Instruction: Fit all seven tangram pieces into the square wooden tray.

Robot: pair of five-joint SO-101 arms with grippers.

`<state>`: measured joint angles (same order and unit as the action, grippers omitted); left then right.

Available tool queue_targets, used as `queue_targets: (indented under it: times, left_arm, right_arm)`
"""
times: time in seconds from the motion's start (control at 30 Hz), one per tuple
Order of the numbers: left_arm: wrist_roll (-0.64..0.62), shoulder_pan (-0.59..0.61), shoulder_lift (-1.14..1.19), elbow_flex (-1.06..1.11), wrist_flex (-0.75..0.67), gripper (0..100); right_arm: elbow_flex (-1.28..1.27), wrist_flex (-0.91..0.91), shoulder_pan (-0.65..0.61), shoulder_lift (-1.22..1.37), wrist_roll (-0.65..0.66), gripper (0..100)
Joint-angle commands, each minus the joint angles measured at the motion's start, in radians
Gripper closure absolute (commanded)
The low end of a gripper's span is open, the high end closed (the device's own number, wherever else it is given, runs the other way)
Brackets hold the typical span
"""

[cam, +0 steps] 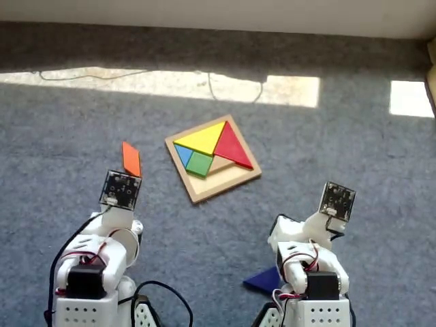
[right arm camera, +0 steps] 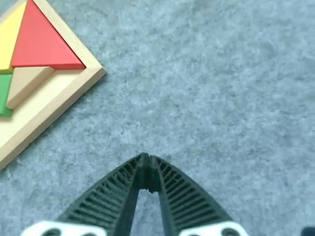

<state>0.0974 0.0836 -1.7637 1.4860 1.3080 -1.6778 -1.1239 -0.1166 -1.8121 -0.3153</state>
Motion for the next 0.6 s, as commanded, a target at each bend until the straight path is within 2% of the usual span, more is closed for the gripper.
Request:
queue_targets:
  times: [0.0,0.07,0.23,0.43,0.57]
  left_arm:
    - [-0.003,0.048,-0.015,-0.114,-0.003,99]
    - [0.031,0.073,-0.015,-0.124,-0.012,99]
    - [0.299,0.136,-0.013,-0.140,-0.091,99]
    - [0.328,0.140,0.005,-0.311,0.029,99]
    - [0.368,0.140,0.165,-0.447,0.077,99]
  right_arm:
    - [-0.136,-0.005,0.012,-0.012,0.014,98.8]
    - [-0.136,-0.005,0.012,-0.012,0.014,98.8]
    - [-0.136,-0.005,0.012,-0.008,0.014,98.8]
    - [-0.136,-0.005,0.012,-0.007,0.014,98.8]
    - [-0.136,-0.005,0.012,-0.005,0.014,98.8]
